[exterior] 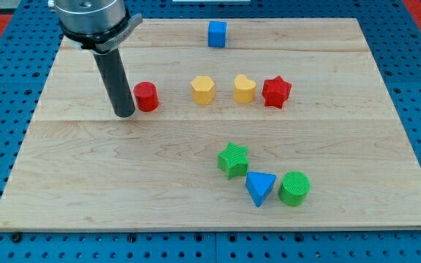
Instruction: Point your arm towards blue cube
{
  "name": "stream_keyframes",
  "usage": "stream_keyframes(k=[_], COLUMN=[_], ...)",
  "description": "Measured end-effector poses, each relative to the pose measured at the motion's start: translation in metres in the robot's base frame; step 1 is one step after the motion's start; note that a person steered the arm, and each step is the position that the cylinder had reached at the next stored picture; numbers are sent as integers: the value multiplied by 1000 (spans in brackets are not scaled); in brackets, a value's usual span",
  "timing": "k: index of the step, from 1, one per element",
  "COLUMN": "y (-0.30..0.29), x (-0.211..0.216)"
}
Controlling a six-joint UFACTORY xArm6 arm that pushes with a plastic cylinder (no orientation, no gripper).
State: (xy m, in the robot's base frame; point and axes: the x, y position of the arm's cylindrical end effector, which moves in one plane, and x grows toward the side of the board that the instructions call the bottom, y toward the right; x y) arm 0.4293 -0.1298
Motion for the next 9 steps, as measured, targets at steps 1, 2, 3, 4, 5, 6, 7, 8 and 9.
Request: stream_keyframes(k=[1,2,3,4,5,6,7,8,9], y=[28,24,-9,-36,-54,-66,-76,-97,-66], x=[-8,-9,-2,2,9,15,20,21,-39])
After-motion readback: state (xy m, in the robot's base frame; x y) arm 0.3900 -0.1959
